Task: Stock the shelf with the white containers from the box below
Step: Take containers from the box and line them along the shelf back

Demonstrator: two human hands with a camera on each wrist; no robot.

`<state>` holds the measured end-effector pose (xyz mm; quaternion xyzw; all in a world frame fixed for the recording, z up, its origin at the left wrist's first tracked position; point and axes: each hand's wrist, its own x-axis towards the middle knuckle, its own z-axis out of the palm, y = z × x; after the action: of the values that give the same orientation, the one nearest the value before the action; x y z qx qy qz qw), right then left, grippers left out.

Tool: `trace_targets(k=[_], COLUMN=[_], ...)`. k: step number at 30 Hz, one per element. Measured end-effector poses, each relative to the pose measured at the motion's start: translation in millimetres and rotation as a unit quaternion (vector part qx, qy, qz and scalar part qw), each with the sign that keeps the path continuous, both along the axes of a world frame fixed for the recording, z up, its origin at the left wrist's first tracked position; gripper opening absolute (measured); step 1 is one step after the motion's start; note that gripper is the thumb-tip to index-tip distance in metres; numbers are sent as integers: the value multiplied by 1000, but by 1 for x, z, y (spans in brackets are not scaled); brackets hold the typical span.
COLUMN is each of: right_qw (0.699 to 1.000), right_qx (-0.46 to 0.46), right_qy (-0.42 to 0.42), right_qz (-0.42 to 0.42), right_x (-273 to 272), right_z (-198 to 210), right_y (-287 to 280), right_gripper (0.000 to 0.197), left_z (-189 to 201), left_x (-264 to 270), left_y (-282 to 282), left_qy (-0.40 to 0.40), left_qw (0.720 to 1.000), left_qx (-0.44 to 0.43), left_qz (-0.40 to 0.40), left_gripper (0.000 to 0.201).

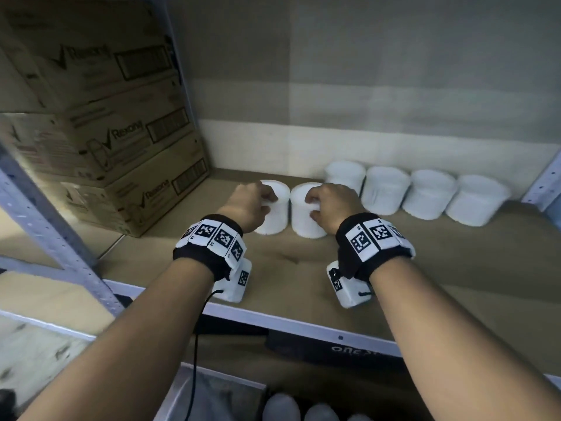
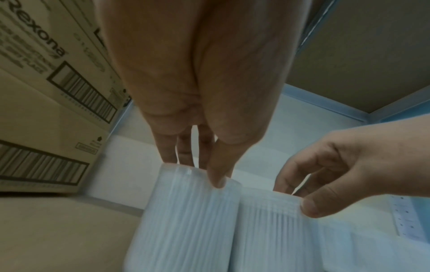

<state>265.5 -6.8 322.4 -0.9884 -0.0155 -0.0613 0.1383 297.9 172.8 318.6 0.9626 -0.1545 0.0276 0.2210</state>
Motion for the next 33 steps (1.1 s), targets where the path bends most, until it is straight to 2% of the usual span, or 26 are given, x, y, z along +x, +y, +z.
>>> trace_targets(k=[13, 28, 33], right_qw=[999, 999, 999], right_qx=[-30, -29, 2], right_qy=[-24, -21, -7], right_qz=[38, 39, 31], right_x=[73, 108, 110], right_z=[-2, 1, -1], right_y=[7, 2, -2], right_gripper=[35, 39, 40], left_z=[-9, -12, -14], left_x=[78, 116, 118], left_y=[8, -4, -4], left_qy=[-43, -66, -63], left_qw=[999, 997, 998], left_qx=[-24, -33, -29], left_qz=[8, 13, 7], left_gripper=[33, 36, 36])
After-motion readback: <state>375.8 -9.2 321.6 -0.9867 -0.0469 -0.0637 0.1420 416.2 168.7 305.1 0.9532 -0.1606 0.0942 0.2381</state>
